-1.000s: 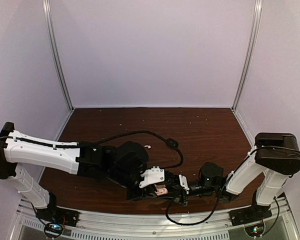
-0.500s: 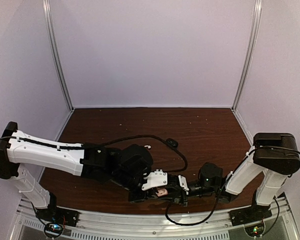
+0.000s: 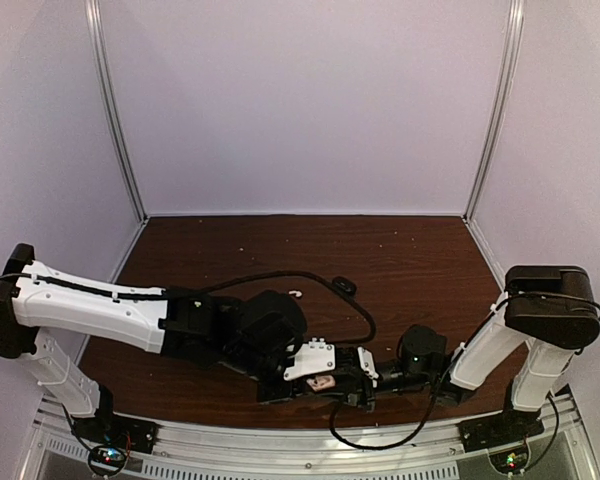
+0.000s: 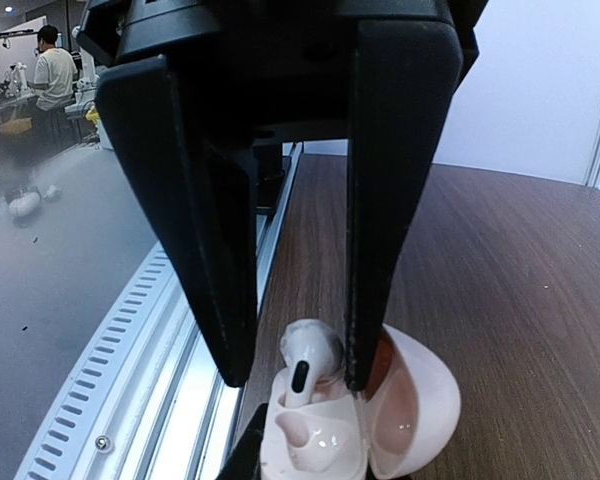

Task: Insert the wireless bluetooth earbuds into the charging case
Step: Place the left earbud in the left side groove of the charging case, then adjust the left earbud in the left side groove of the charging case.

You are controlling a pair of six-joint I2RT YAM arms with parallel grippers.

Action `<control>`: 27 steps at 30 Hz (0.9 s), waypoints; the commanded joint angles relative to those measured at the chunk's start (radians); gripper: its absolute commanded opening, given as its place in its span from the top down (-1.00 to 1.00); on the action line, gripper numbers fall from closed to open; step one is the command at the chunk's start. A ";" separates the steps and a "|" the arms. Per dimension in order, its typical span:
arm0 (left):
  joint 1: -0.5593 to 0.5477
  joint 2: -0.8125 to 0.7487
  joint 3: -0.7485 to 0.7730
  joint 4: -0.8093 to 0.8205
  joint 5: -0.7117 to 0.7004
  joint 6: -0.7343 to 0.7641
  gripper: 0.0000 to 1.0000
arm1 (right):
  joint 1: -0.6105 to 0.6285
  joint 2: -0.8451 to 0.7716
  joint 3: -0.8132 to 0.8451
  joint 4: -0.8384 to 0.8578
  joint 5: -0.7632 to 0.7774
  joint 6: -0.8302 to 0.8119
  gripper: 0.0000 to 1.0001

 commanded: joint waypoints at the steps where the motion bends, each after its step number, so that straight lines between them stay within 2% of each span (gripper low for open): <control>1: 0.014 -0.028 0.015 -0.014 -0.079 0.002 0.37 | 0.013 0.003 0.008 0.092 -0.048 0.008 0.96; 9: 0.013 -0.100 -0.026 -0.017 -0.119 -0.005 0.11 | 0.011 0.004 0.000 0.114 -0.042 0.017 0.97; 14: 0.014 -0.139 -0.051 -0.018 -0.134 -0.016 0.10 | 0.012 0.003 -0.003 0.120 -0.039 0.019 0.97; 18: 0.013 -0.187 -0.096 -0.005 -0.133 -0.047 0.18 | 0.006 -0.002 -0.013 0.142 -0.027 0.031 0.97; 27: 0.014 -0.337 -0.226 0.222 -0.059 -0.144 0.51 | -0.009 -0.027 -0.034 0.236 0.002 0.126 0.96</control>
